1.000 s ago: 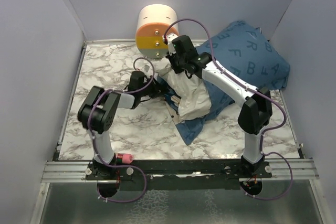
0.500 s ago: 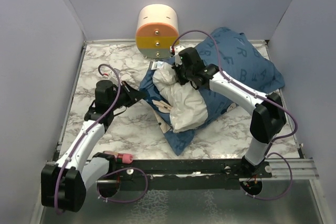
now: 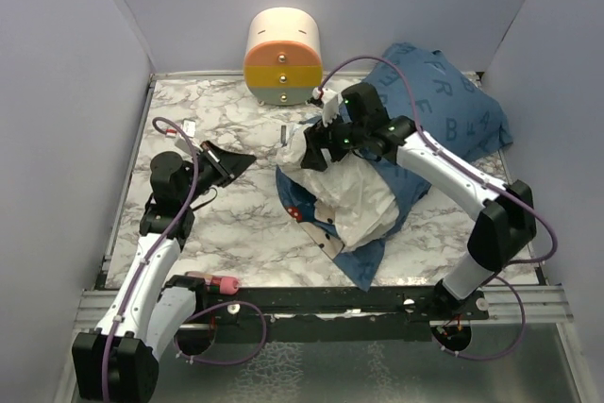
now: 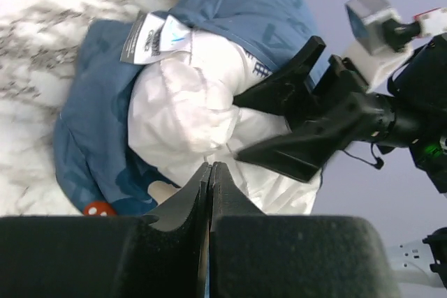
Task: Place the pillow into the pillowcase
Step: Stuff the pillow into the pillowcase.
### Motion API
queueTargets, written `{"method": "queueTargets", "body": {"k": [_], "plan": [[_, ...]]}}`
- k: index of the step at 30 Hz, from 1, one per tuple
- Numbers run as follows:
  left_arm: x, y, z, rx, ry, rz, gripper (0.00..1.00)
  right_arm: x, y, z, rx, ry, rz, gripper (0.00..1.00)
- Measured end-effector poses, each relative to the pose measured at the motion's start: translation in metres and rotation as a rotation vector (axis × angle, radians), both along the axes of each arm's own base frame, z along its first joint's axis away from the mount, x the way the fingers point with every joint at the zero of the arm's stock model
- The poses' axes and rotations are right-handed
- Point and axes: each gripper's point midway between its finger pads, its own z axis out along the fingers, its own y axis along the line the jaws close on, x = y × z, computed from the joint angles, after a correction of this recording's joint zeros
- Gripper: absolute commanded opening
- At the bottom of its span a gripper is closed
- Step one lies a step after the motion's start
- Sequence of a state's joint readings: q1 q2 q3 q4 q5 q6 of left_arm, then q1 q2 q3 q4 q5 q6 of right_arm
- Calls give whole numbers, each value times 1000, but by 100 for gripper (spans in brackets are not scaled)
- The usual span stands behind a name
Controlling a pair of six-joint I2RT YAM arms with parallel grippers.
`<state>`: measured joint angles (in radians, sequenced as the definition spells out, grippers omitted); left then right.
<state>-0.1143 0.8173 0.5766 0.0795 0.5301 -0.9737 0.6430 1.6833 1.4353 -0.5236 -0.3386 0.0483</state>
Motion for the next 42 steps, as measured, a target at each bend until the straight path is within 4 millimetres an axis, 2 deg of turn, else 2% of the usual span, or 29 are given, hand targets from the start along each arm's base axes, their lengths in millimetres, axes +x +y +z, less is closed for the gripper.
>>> {"method": "queueTargets", "body": {"k": [3, 5, 8, 9, 11, 12, 14, 16, 18, 20, 21, 22, 23, 24, 25, 26, 29, 31, 34, 37, 41, 42], "plan": [[1, -3, 13, -17, -68, -23, 0, -15, 7, 48, 124, -24, 82, 82], [0, -4, 10, -19, -76, -31, 0, -18, 19, 94, 201, -88, 141, 85], [-4, -4, -11, -8, -46, -33, 1, -24, 35, 146, 255, -196, 205, 93], [-6, -3, -21, 0, -32, -34, 5, -32, 45, 159, 262, -236, 238, 97], [-10, -1, -38, 24, -7, -31, 15, -51, 64, 170, 257, -290, 297, 100], [-12, 0, -47, 40, 6, -29, 18, -56, 72, 167, 239, -311, 314, 100], [-13, 3, -60, 72, 31, -17, 27, -62, 90, 147, 171, -339, 347, 100], [-11, 8, -68, 104, 46, 6, 37, -52, 101, 109, 52, -383, 362, 100], [-9, 11, -76, 127, 68, 16, 43, -38, 98, 58, -88, -407, 377, 100], [-6, 12, -88, 146, 107, 13, 52, -27, 82, 1, -259, -426, 413, 100], [-5, 13, -94, 154, 126, 11, 61, -23, 74, -18, -323, -431, 423, 100], [-3, 14, -103, 164, 151, 7, 76, -18, 69, -29, -375, -444, 431, 97], [-2, 14, -108, 171, 166, 1, 83, -11, 65, -42, -435, -460, 438, 78], [-1, 13, -113, 178, 174, -8, 85, -5, 63, -46, -468, -480, 434, 44], [1, 12, -115, 181, 169, -16, 85, 1, 61, -48, -494, -499, 425, 29], [4, 11, -116, 186, 152, -26, 85, 4, 60, -47, -510, -518, 414, 20], [19, 6, -110, 199, 42, -61, 85, 13, 53, -38, -536, -560, 336, 5], [28, 3, -108, 216, -35, -85, 85, 13, 46, -35, -532, -559, 296, 1], [40, -4, -111, 264, -155, -144, 85, 4, 35, -24, -461, -528, 233, 1], [44, -15, -117, 303, -241, -205, 86, -9, 18, 6, -330, -502, 166, 1], [46, -38, -119, 334, -352, -311, 86, -18, 3, 57, -191, -524, 110, 1], [48, -47, -118, 331, -380, -340, 86, -20, 2, 65, -171, -529, 107, 1]]}}
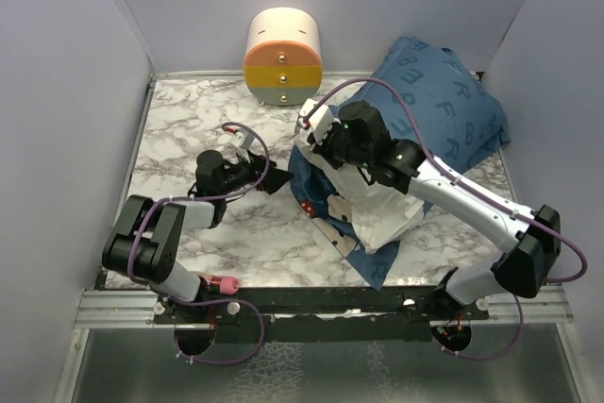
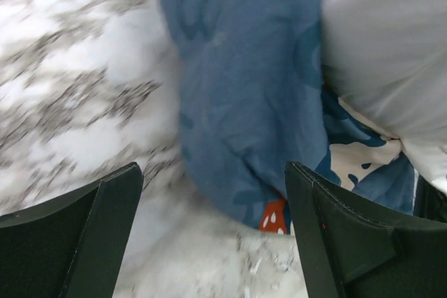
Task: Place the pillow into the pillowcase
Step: Stuff the pillow into the pillowcase.
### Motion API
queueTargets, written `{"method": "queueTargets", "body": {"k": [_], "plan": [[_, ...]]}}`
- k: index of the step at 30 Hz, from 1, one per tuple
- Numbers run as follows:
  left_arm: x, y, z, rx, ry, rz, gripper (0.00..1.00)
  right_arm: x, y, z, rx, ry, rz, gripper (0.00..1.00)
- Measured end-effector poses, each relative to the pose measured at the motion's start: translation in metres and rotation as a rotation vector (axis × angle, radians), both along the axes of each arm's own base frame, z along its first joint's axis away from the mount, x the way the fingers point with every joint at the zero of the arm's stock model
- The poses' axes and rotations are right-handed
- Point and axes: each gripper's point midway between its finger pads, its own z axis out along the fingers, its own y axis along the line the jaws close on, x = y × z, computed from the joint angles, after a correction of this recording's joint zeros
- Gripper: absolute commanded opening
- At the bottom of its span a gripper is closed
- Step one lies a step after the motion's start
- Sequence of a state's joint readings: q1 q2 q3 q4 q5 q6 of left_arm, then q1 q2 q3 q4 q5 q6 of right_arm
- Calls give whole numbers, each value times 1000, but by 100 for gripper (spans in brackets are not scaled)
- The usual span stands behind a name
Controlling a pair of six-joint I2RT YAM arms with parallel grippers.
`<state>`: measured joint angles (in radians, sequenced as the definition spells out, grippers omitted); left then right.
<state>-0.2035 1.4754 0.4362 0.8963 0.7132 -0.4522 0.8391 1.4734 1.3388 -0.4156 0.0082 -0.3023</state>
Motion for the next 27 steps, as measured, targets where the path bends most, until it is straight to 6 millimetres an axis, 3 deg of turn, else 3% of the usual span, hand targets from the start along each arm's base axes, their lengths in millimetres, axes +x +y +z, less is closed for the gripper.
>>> {"method": "queueTargets", "body": {"k": [5, 6, 11, 14, 17, 20, 22, 23, 27], "plan": [[-7, -48, 19, -79, -99, -156, 86, -3, -3, 9, 48, 21, -3, 1], [-11, -55, 25, -108, -113, -181, 97, -5, -3, 4, 45, 37, -2, 1], [-17, -76, 33, -174, -133, -229, 97, -9, -3, -4, 42, 67, -3, 1], [-11, -88, 23, -163, -100, -217, 82, -9, -3, -4, 45, 74, -6, 1], [-2, -103, 12, -140, -57, -211, 47, -10, -4, -5, 44, 80, -9, 1], [6, -114, 3, -115, -18, -204, 31, -11, -6, -8, 37, 92, -16, 1], [10, -119, 2, -123, 3, -207, 5, -10, -9, -11, 26, 100, -25, 1], [11, -121, 3, -133, 13, -209, 0, -9, -10, -12, 23, 100, -32, 1], [13, -127, 7, -195, 58, -217, 0, 1, -20, -16, 9, 101, -88, 1]]}}
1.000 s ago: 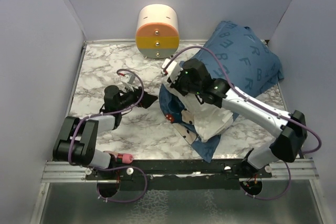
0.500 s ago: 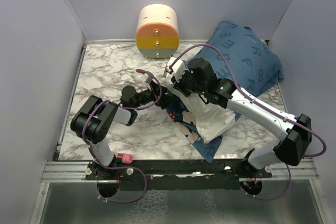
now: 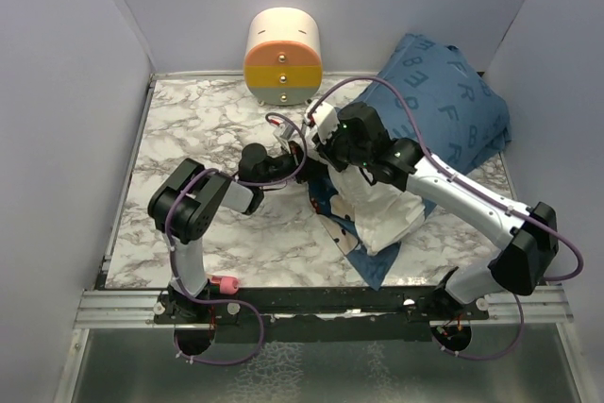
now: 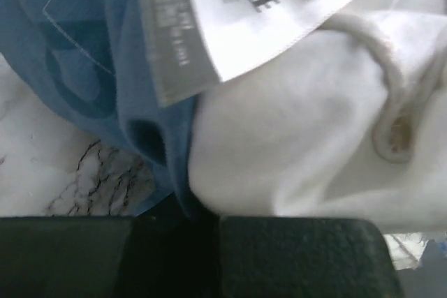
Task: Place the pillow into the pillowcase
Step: Stuff the pillow into the pillowcase.
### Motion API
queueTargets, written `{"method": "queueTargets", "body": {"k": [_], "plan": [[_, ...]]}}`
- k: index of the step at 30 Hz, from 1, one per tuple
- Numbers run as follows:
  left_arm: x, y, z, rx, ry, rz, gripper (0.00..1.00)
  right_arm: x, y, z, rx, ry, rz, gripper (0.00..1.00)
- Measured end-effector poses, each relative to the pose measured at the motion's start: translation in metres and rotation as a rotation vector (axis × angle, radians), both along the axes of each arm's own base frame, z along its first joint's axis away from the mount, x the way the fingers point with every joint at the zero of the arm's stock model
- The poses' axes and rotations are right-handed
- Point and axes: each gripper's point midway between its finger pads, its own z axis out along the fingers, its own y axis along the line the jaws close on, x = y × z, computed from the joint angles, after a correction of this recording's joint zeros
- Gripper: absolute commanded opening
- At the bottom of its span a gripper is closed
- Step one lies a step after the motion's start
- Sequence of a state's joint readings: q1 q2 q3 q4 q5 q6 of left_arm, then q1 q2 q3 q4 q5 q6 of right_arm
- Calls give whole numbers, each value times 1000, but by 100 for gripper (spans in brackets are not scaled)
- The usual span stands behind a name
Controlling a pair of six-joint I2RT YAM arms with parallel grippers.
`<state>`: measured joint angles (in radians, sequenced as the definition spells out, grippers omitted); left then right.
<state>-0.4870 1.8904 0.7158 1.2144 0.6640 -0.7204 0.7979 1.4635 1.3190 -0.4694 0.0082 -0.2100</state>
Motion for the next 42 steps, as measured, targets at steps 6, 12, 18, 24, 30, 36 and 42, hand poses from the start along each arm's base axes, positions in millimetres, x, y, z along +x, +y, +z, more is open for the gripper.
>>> {"method": "queueTargets", "body": {"k": [6, 12, 18, 24, 30, 36, 42], "plan": [[-13, 30, -8, 24, 153, 56, 0, 18, -12, -15, -67, 42, -113, 1], [-27, 55, 6, 47, 166, 75, 0, 18, -6, -11, -14, 81, -96, 1], [-33, 52, 4, 2, 195, 32, 16, 11, 0, -6, 53, 133, -45, 1], [-40, 51, 4, -15, 221, -19, 38, 10, -1, -7, 68, 151, -44, 1], [-47, 45, -5, 1, 239, -59, 48, 15, -7, -6, 80, 161, -73, 1], [-55, 31, -27, 40, 289, -85, 50, 12, -6, -7, 88, 179, -65, 1], [-40, 10, -28, 46, 274, -67, 0, 11, -5, -7, 94, 190, -66, 1]]}}
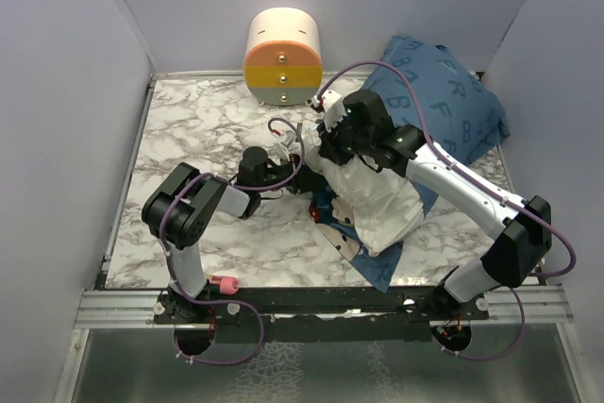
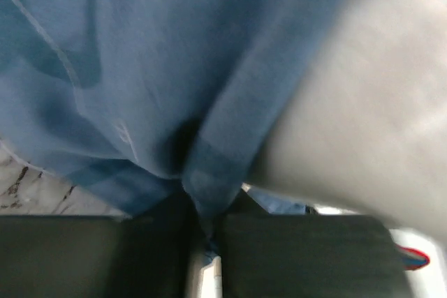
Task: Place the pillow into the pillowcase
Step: Stuff the pillow into the pillowcase.
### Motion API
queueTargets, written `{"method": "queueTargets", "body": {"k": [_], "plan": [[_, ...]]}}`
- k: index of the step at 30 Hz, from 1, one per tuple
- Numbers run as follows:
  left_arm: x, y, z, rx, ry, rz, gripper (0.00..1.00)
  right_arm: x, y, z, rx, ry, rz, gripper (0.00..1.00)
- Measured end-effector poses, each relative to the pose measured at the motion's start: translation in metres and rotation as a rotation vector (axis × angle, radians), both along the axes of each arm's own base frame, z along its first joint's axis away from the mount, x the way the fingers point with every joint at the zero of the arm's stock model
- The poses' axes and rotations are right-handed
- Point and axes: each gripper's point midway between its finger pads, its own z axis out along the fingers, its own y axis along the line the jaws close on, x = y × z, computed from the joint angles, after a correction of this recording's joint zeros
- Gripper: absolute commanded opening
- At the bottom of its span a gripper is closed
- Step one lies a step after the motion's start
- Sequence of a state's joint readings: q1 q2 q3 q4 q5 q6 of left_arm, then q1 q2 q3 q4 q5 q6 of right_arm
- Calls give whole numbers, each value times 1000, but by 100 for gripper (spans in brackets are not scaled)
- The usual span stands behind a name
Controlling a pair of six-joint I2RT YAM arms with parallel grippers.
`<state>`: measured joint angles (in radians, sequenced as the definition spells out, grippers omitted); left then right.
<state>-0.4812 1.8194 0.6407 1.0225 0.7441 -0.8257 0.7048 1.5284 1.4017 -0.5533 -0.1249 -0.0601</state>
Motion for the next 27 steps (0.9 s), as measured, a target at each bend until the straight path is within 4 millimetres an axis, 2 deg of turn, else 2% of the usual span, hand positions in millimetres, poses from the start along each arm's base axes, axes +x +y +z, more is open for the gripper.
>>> {"method": "queueTargets", "body": {"k": [4, 7, 9, 14, 17, 22, 27], "plan": [[5, -4, 0, -6, 12, 6, 0, 2, -6, -4, -26, 1, -30, 1], [-2, 5, -2, 14, 35, 19, 0, 5, -16, -15, -86, 16, -72, 1], [-10, 23, 8, 27, 34, 50, 0, 8, -22, -28, -134, 33, -100, 1], [-21, 60, 50, 35, -40, 124, 0, 14, -41, -67, -263, 68, -175, 1], [-28, 71, 66, 34, -49, 146, 0, 15, -53, -85, -326, 78, -213, 1], [-37, 73, 69, 24, 20, 154, 0, 25, -52, -95, -350, 81, -243, 1], [-43, 77, 82, -1, 48, 168, 0, 36, -39, -114, -361, 108, -249, 4]]}}
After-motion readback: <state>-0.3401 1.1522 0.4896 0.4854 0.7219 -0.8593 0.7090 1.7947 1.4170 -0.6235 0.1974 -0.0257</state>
